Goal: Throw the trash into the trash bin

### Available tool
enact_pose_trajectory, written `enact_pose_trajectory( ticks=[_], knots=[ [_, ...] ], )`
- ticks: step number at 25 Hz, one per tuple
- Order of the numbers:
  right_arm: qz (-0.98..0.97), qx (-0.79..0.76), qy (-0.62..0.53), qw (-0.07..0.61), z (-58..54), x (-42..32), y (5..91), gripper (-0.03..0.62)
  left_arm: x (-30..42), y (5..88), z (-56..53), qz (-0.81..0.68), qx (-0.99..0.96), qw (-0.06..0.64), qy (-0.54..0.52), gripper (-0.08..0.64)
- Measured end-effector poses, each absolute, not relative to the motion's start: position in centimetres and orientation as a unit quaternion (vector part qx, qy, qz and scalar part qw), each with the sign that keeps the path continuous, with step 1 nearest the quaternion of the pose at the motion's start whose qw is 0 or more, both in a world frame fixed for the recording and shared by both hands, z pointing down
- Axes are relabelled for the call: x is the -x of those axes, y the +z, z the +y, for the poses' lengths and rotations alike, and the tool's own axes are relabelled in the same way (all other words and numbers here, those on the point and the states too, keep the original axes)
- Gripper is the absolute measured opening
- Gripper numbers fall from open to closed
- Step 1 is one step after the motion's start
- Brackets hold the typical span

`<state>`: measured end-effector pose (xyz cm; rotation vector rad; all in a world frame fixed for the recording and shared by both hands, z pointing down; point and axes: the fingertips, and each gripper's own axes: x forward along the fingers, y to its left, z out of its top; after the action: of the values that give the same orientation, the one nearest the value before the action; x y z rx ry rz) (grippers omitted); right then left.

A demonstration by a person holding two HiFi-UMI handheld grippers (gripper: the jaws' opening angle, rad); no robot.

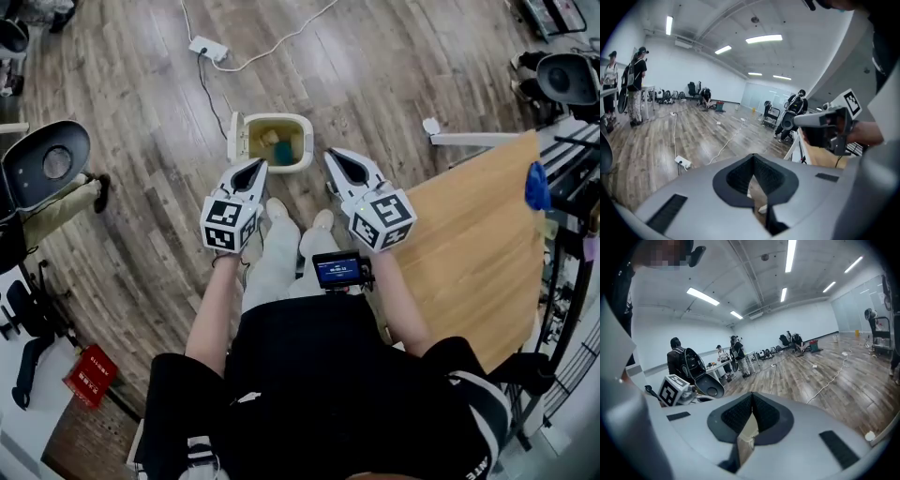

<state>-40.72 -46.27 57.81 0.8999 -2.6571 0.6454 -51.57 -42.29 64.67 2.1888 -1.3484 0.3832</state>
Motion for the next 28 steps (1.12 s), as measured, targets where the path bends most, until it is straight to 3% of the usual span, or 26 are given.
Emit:
enact_pose_trajectory(
  ticks=[5, 13, 18, 28],
  knots=[
    [-0.931, -0.309, 0.17, 0.097, -44.4, 40.5, 48.7, -0.002, 50.2, 52.1, -39.6, -0.514, -0.831, 0.202, 0.07, 0.006],
    [-0.949, -0.305, 0.076, 0.027, -43.5, 42.1, 38.8, -0.002, 48.6, 39.7, -39.1, -0.498, -0.862, 0.089, 0.03, 0.006],
    [-0.953, -0.298, 0.036, 0.026, -41.9, 42.1, 35.7, -0.002, 47.2, 36.3, -38.0, -0.485, -0.874, 0.034, 0.022, 0.006],
    [-0.956, -0.291, 0.004, -0.021, -41.0, 40.0, 32.3, -0.003, 44.2, 33.5, -38.6, -0.46, -0.888, -0.006, 0.014, 0.006]
  ],
)
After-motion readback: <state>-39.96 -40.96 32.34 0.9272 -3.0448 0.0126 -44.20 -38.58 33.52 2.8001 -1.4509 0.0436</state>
